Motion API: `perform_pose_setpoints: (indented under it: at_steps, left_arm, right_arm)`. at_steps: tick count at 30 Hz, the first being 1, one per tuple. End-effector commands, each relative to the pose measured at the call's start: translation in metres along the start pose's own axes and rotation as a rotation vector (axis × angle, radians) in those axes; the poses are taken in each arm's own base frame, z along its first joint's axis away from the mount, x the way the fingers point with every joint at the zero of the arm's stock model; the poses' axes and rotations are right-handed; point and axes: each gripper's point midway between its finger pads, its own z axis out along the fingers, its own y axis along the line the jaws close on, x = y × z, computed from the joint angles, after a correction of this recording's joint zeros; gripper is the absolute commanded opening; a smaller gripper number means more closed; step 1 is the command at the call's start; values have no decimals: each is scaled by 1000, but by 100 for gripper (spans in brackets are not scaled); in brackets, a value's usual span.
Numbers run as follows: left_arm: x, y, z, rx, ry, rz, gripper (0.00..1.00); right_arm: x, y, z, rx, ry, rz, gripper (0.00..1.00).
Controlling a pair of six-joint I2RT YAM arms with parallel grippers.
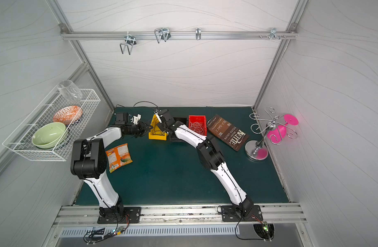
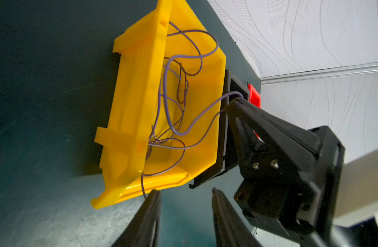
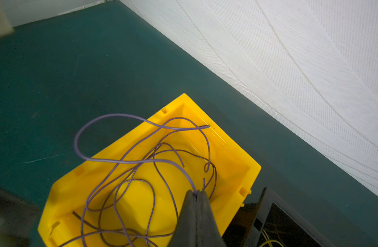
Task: Untangle and sort cables by color
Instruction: Place the cable in the bin.
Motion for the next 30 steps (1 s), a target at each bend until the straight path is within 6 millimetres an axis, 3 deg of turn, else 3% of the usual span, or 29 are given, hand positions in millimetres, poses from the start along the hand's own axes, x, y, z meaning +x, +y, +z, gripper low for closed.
perform_pose_setpoints:
  at_steps: [1,10,16,24,30]
  left_arm:
    - [-17,-7,-26,-31,-116,44,45]
    - [-18,8,-58,-106,-281,9,49]
    - [-21,4,-56,-90,-265,21,44]
    - [-42,7,-42,-85,-251,24,45]
    - [-49,4,-38,-67,-243,28,45]
  right_arm:
    - [13,9,12,0,24,-19,0]
    - [24,11,21,22,51,-28,3]
    - [21,9,18,24,53,-22,23]
    - [-7,6,-15,-22,11,-1,42]
    - [-34,-5,-56,-64,-28,24,62]
